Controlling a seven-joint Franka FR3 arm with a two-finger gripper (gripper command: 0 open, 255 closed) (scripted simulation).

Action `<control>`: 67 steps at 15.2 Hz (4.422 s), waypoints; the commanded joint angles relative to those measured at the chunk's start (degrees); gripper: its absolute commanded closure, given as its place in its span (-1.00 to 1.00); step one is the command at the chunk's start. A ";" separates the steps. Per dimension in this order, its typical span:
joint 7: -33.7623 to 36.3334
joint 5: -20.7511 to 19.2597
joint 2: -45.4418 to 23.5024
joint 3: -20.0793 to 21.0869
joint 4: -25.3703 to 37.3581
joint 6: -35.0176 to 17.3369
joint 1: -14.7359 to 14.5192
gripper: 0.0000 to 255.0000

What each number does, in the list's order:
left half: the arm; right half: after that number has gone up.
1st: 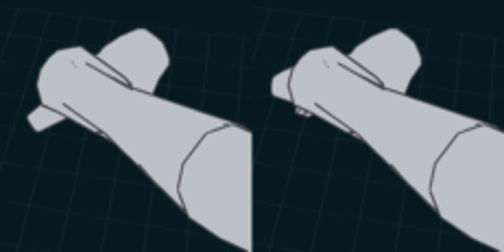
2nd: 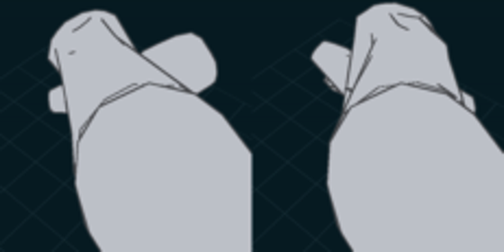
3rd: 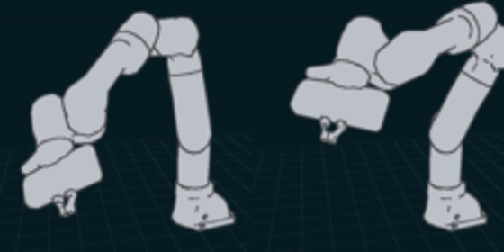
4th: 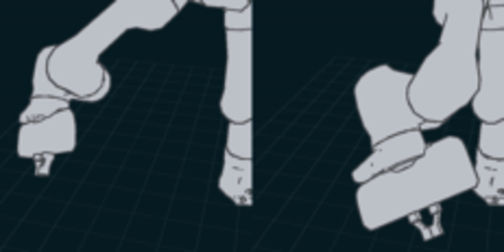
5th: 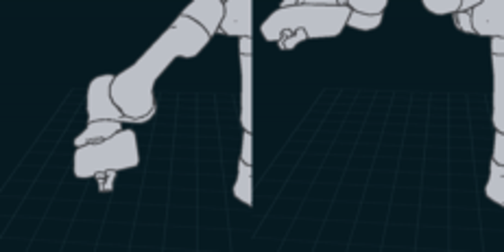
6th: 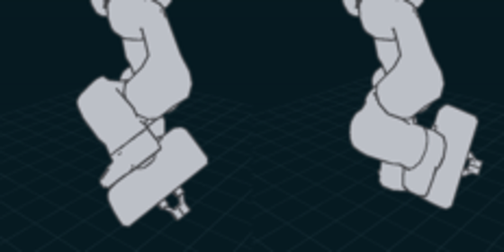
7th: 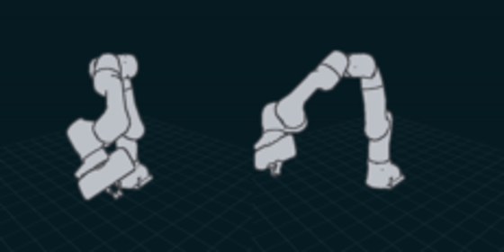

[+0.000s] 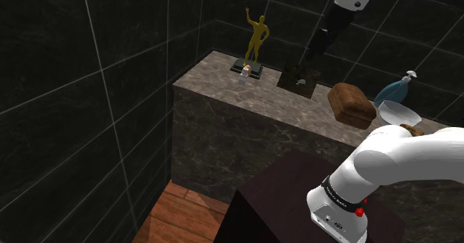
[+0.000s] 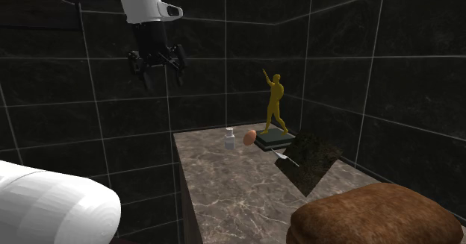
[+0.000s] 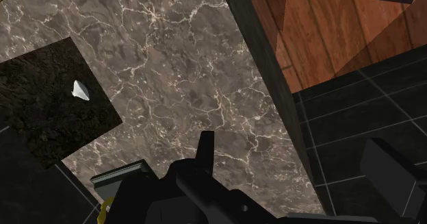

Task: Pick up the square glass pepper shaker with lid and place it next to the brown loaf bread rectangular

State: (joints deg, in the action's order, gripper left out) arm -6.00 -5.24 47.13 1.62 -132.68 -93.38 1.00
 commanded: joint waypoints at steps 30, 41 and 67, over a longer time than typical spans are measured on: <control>1.44 -3.49 -57.94 -3.53 26.36 -34.23 3.85 -1.00; 1.51 -3.63 -63.98 -3.89 27.78 -39.01 4.33 -1.00; 0.47 -3.02 -61.31 -3.71 31.94 -32.22 4.31 1.00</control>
State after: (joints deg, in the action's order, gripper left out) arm -5.47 -8.30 -14.46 -2.12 -101.09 -126.26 5.34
